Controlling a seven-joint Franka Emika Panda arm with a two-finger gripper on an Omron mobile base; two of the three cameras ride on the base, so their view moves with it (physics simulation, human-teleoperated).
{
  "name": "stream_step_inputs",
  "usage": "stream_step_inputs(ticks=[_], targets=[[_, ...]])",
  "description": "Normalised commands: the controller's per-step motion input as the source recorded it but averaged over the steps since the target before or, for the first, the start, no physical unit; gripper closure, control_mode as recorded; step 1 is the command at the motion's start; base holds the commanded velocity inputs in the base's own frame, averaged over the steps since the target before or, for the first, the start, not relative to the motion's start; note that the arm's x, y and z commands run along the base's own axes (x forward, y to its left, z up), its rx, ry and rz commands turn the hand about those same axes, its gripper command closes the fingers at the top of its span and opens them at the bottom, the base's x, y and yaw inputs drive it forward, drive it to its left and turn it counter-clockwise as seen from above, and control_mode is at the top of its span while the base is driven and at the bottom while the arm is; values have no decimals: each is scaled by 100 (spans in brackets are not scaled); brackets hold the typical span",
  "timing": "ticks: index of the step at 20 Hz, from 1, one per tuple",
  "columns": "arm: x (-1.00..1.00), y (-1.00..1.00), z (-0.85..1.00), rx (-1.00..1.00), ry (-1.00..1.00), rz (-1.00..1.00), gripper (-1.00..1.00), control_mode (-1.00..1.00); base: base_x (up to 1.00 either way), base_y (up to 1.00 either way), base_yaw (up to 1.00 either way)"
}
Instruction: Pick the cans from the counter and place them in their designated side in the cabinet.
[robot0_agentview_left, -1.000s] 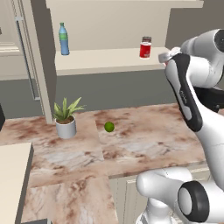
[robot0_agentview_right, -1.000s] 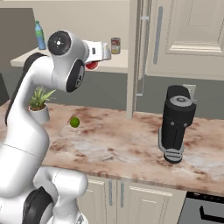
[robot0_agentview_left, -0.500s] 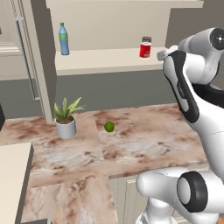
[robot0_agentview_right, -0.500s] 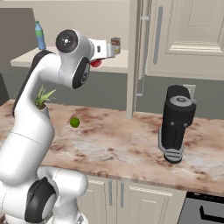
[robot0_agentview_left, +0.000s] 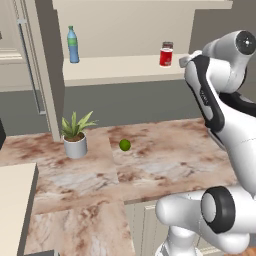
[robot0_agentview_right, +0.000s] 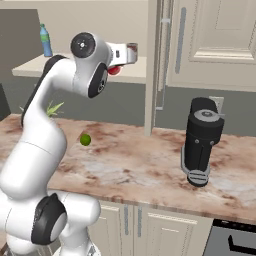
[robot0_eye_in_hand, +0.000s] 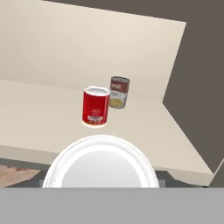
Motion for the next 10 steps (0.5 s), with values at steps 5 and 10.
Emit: stream_step_inputs(ticks=[5,10], targets=[[17,-5,-1,-1,0,0,100,-100,0,0,0],[15,-4,-10,0,0,0,100,-100,0,0,0]])
